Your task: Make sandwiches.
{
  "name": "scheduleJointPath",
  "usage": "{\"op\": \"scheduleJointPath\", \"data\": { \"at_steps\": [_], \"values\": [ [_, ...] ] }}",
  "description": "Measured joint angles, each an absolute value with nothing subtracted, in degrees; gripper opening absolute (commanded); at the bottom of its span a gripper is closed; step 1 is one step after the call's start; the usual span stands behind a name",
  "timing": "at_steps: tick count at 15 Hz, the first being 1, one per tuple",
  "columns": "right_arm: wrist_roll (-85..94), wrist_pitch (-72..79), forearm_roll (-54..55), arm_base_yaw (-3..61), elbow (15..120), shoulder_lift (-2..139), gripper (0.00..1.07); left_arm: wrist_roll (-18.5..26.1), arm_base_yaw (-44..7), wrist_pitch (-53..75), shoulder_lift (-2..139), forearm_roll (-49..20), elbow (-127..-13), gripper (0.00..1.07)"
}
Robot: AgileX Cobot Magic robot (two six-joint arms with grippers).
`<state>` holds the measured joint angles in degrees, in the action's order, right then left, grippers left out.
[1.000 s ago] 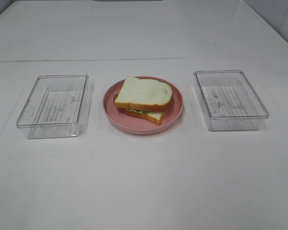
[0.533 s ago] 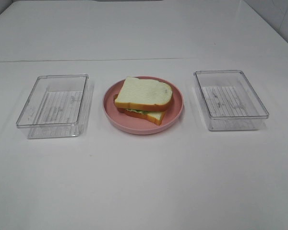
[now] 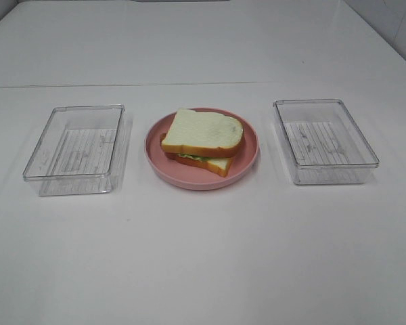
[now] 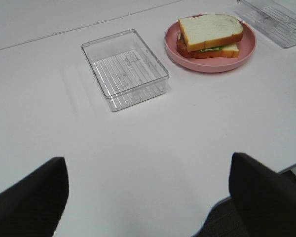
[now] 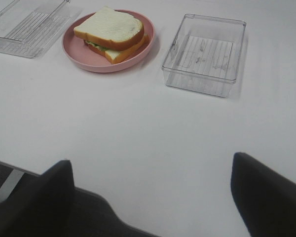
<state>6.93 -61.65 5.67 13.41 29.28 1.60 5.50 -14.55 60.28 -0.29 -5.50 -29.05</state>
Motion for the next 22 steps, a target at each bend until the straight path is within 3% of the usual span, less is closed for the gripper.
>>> {"op": "scheduleJointPath", "data": {
  "at_steps": [7, 10, 13, 16, 22],
  "values": [
    [6.93, -61.65, 5.67, 13.41, 29.28, 1.60, 0.81, 5.50, -14.55, 60.28, -0.29, -5.56, -29.05, 0.84],
    [6.93, -61.65, 5.67, 8.71, 29.28, 1.60, 0.81, 5.50, -13.41, 60.28, -0.29, -5.56, -29.05, 0.84],
    [6.93, -61.65, 5.67, 2.41, 29.28, 1.60, 0.81, 5.50, -4.07, 60.28, -0.29, -5.56, -29.05, 0.84],
    [6.93, -61.65, 5.67, 1.72, 29.28, 1.60, 0.81, 5.50, 2.12, 60.28, -0.29, -5.56, -29.05, 0.84],
    [6.93, -61.65, 5.67, 0.97, 29.11, -0.34, 0.81, 5.50, 3.15, 60.28, -0.29, -5.61, -29.05, 0.84]
  ]
}}
